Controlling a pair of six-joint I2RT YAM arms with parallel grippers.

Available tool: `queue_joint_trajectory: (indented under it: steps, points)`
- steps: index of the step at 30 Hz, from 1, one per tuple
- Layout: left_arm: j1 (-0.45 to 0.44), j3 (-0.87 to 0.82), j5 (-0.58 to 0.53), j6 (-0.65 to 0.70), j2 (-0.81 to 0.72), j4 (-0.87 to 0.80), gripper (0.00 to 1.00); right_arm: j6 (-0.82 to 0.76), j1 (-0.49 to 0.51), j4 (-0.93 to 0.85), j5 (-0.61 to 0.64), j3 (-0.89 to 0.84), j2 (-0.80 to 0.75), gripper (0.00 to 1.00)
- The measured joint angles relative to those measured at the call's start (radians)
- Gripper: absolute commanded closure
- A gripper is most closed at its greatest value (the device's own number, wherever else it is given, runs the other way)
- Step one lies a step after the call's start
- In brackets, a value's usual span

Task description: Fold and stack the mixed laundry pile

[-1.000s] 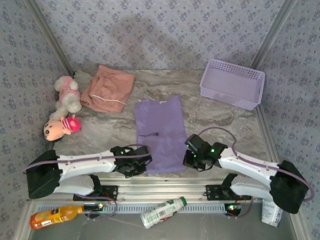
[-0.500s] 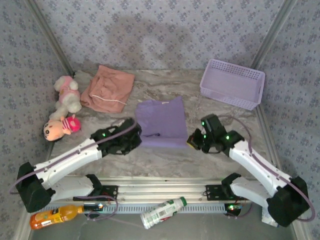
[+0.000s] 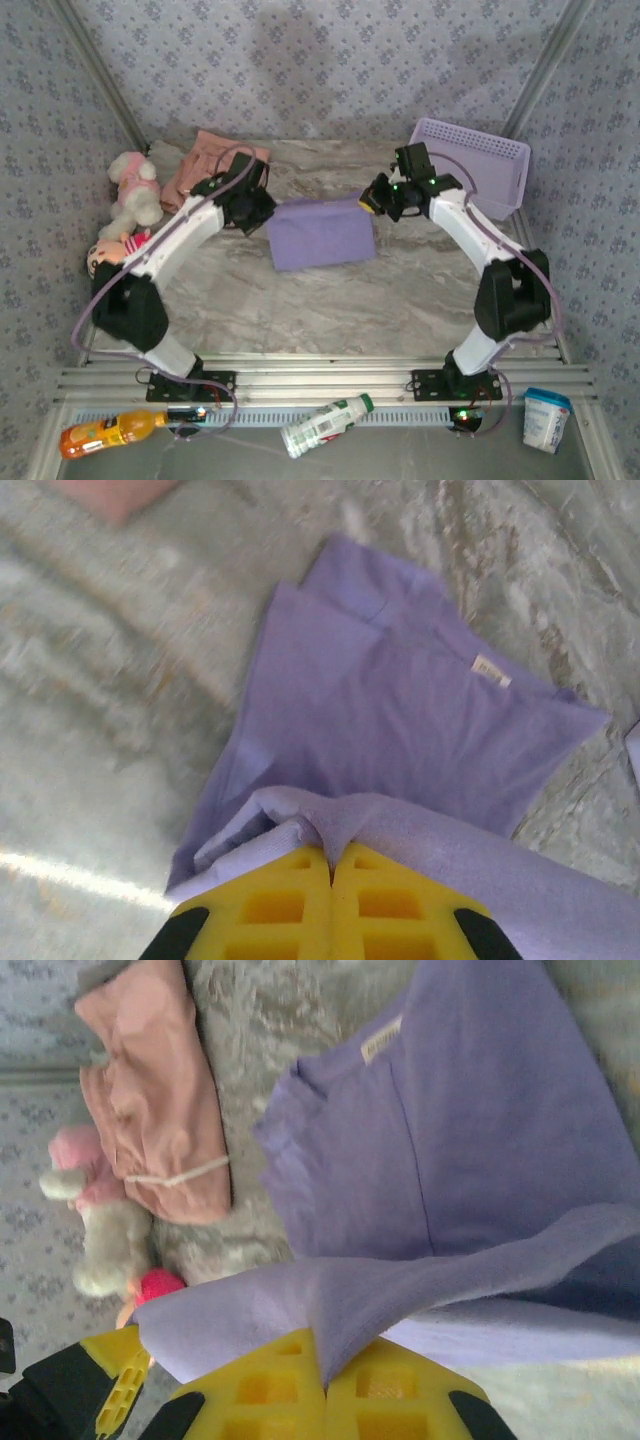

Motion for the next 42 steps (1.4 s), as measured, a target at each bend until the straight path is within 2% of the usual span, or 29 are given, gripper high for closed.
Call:
queue_joint_trajectory:
  steps: [1, 2, 3, 4, 5, 7, 9, 13, 15, 16, 17, 18, 19, 21, 22, 29, 36, 42]
  points:
    - [0.019, 0.052, 0.012, 0.016, 0.051, 0.005, 0.96, 0.0, -0.01, 0.009, 0.003, 0.03, 0.038, 0.88]
    - [0.04, 0.117, 0.032, 0.04, 0.114, 0.004, 0.6, 0.002, -0.023, 0.019, 0.007, 0.067, 0.087, 0.69]
    - [0.061, 0.197, 0.056, 0.061, 0.188, 0.0, 0.21, 0.002, -0.033, 0.032, 0.012, 0.101, 0.134, 0.27]
    - [0.077, 0.27, 0.069, 0.076, 0.25, -0.014, 0.05, 0.001, -0.043, 0.044, 0.019, 0.13, 0.174, 0.01]
    - [0.094, 0.373, 0.086, 0.093, 0.332, -0.039, 0.0, 0.0, -0.055, 0.064, 0.026, 0.163, 0.222, 0.0]
    - [0.118, 0.547, 0.107, 0.126, 0.463, -0.086, 0.0, 0.001, -0.077, 0.1, 0.037, 0.211, 0.293, 0.0]
    - [0.135, 0.644, 0.11, 0.159, 0.542, -0.123, 0.0, -0.006, -0.094, 0.11, 0.053, 0.259, 0.341, 0.0]
    - [0.14, 0.65, 0.111, 0.191, 0.546, -0.182, 0.08, -0.054, -0.104, 0.081, 0.079, 0.338, 0.356, 0.0]
    - [0.134, 0.623, 0.122, 0.203, 0.527, -0.171, 0.18, -0.093, -0.095, 0.076, 0.079, 0.364, 0.348, 0.0]
    - [0.132, 0.597, 0.134, 0.208, 0.51, -0.16, 0.27, -0.11, -0.089, 0.07, 0.079, 0.364, 0.341, 0.02]
    - [0.126, 0.563, 0.149, 0.211, 0.489, -0.148, 0.43, -0.127, -0.081, 0.06, 0.079, 0.361, 0.334, 0.08]
    - [0.119, 0.526, 0.169, 0.219, 0.466, -0.133, 0.59, -0.149, -0.069, 0.058, 0.08, 0.349, 0.326, 0.19]
    - [0.111, 0.497, 0.183, 0.228, 0.449, -0.121, 0.7, -0.159, -0.057, 0.055, 0.081, 0.336, 0.319, 0.38]
    - [0.084, 0.434, 0.214, 0.241, 0.417, -0.093, 0.95, -0.177, -0.022, 0.053, 0.082, 0.296, 0.309, 0.82]
    - [0.066, 0.404, 0.23, 0.248, 0.407, -0.08, 1.0, -0.185, -0.001, 0.053, 0.082, 0.275, 0.309, 1.0]
    - [-0.04, 0.17, 0.313, 0.238, 0.4, 0.037, 1.0, -0.216, 0.091, 0.042, 0.082, 0.227, 0.375, 1.0]
    - [-0.036, 0.016, 0.312, 0.232, 0.4, 0.104, 1.0, -0.22, 0.056, 0.041, 0.109, 0.217, 0.493, 1.0]
    - [-0.023, -0.001, 0.302, 0.285, 0.402, 0.117, 1.0, -0.234, 0.046, 0.069, 0.115, 0.147, 0.473, 1.0]
